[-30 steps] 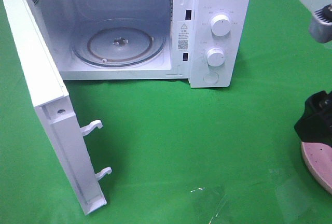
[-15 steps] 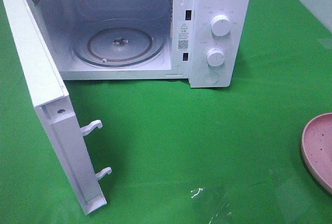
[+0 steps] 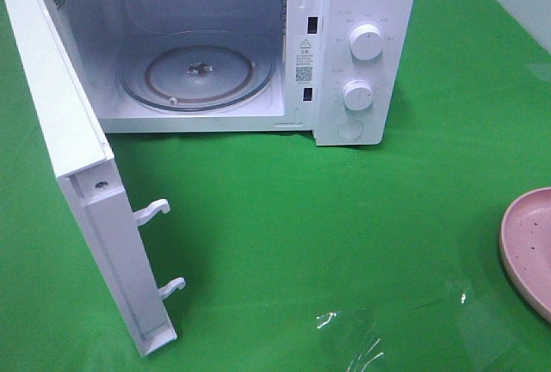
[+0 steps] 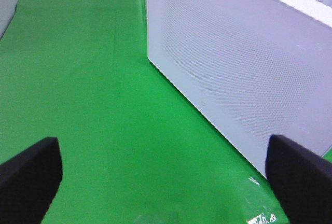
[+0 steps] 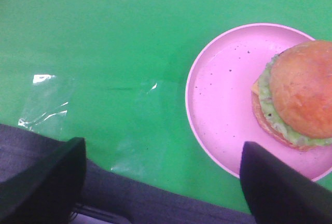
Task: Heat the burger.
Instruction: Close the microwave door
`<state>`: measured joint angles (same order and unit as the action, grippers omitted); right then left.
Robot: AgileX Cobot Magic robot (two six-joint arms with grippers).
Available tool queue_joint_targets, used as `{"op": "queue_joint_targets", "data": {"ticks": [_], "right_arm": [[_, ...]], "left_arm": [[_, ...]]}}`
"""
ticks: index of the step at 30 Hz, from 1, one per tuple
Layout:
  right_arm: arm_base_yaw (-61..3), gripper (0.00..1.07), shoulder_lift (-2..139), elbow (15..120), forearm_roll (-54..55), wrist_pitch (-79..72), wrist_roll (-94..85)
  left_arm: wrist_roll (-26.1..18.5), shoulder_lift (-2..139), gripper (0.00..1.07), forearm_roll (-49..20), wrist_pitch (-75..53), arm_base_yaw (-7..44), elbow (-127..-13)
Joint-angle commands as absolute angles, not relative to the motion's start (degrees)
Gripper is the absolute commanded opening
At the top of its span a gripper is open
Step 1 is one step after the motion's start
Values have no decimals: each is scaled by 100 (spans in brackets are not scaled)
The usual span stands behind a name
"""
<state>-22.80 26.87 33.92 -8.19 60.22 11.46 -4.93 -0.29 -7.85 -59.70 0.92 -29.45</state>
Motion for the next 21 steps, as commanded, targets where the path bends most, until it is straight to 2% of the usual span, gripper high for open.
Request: {"op": "queue_joint_targets", "data": {"ticks": [1,2,10,21], "right_arm": [[-1937,76,2406,3317,-584,5884,802],[-1616,76,2126,3249,-378,5821,584],[-647,76,1106,3105,-63,5810,69],[-92,76,-92,2893,315,5741,0]], "left_arm": [[-470,-109,100,-773,-5930,86,-2922],[-470,-109,100,-773,-5930,86,-2922],[-470,-109,100,-773,-5930,86,-2922],[-470,-109,100,-773,-5930,86,-2922]]}}
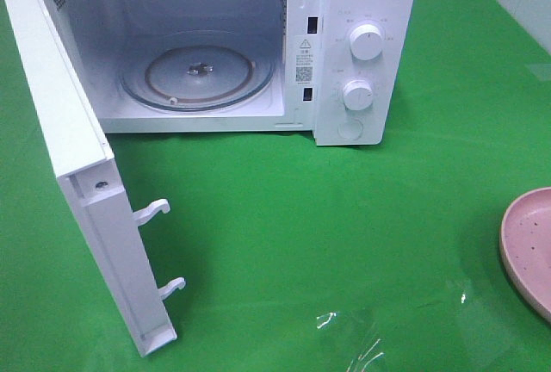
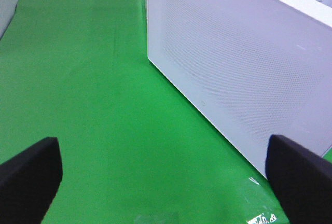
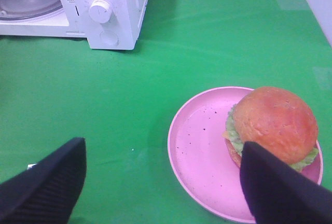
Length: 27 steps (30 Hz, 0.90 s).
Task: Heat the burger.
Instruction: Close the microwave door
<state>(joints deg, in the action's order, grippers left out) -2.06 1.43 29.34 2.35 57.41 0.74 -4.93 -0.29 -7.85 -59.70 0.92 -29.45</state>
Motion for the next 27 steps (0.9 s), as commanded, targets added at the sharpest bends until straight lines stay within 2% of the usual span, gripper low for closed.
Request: {"op": "queue_joint_targets", "data": {"ticks": [1,27], "right_arm": [[-46,76,-183,2893,321,5741,-34],[-46,76,-166,2899,321,5741,0]], "left_arm": [[-470,-109,100,-773,-5930,86,-2922],[-470,-63,100,-773,-5930,86,-2922]]}}
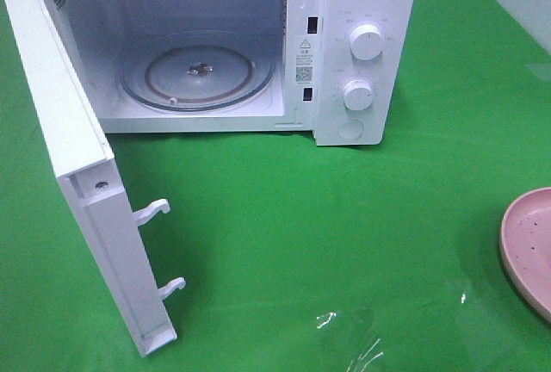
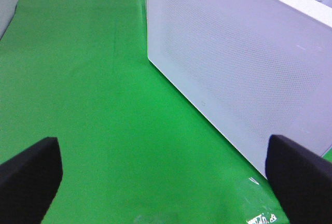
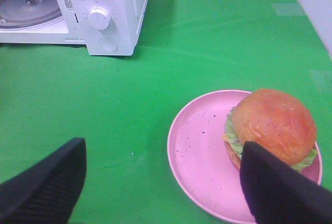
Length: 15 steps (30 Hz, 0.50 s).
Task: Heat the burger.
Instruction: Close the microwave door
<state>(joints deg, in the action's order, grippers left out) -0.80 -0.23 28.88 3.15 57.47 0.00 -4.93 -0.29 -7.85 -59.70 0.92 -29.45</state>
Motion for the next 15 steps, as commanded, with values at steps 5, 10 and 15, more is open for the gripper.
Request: {"op": "queue_joint_targets", "data": {"ticks": [5,10,15], "right_arm": [[-46,76,-166,2899,321,5741,0],[-46,76,-166,2899,321,5741,0],[-46,76,-166,2899,321,5741,0]], "left_arm": [[-470,-63,100,-773,-5930,86,-2922],[-470,-63,100,-773,-5930,86,-2922],[-470,-63,100,-773,-5930,86,-2922]]}}
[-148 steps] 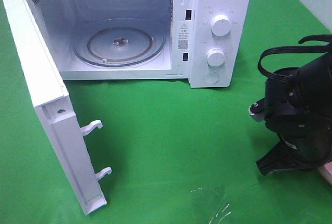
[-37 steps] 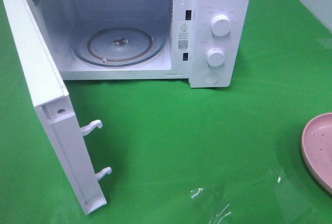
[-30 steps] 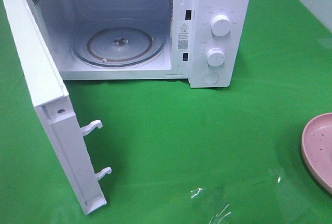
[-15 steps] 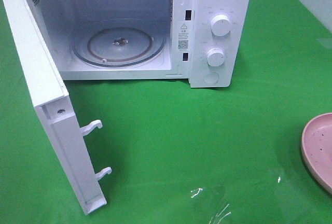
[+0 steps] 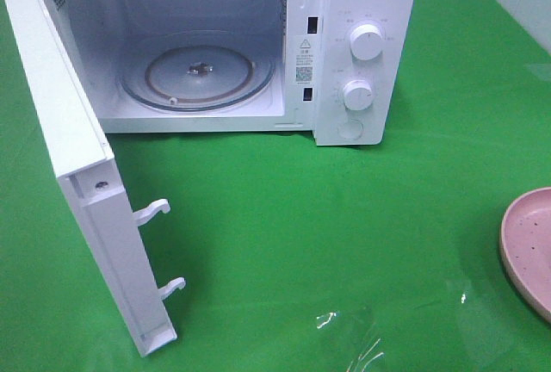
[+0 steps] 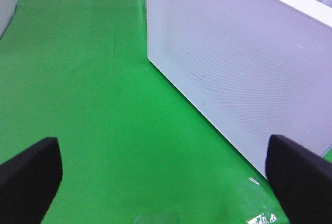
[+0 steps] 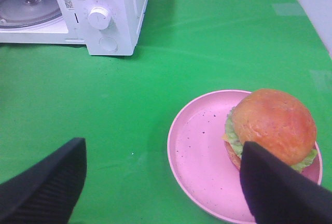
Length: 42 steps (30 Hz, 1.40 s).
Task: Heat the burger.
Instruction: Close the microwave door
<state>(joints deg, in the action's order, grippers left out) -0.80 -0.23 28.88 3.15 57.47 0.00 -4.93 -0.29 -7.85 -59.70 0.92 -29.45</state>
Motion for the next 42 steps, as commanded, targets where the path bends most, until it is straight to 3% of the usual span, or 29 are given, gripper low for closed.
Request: {"op": "queue_joint_targets", "data": {"ticks": [1,16,25,27,30,31,32,33,34,35,37,38,39,40,41,42], "right_arm": [[-46,76,-166,2899,321,5741,0],[-46,76,-166,2899,321,5741,0],[-46,76,-166,2899,321,5741,0],[-46,76,-166,2899,321,5741,0],[-46,76,-166,2899,321,5741,0],[-46,76,-166,2899,321,5741,0],[-46,76,-166,2899,321,5741,0],[-46,76,-166,2899,321,5741,0],[-46,76,-166,2899,321,5741,0],[-46,76,-166,2899,321,5741,0],[-46,76,-166,2899,321,5741,0],[-46,76,-166,2899,321,5741,0],[-46,76,-166,2899,321,5741,0],[-46,76,-166,2899,321,5741,0],[-46,76,-166,2899,321,5741,0],[-46,76,-166,2899,321,5741,0]], "left_arm": [[-470,-63,100,-773,-5930,86,-2922],[-441,-63,100,-791,-5924,86,-2922],[120,-63,90,-659,-5432,86,-3060],[201,29,76,-470,-4990,86,-3060],[201,74,72,-464,-4870,86,-3060],[201,183,63,-464,-4670,86,-3048],[201,183,63,-464,-4670,86,-3048],[201,338,52,-435,-4486,86,-3048],[201,338,52,-435,-4486,86,-3048],[201,544,40,-395,-4332,86,-3048],[201,642,34,-384,-4280,86,-3048],[201,900,20,-384,-4148,86,-3048],[201,900,20,-384,-4148,86,-3048],[201,1163,8,-384,-4045,86,-3037],[201,1163,8,-384,-4045,86,-3037],[183,1450,0,-384,-3850,86,-2979]]}}
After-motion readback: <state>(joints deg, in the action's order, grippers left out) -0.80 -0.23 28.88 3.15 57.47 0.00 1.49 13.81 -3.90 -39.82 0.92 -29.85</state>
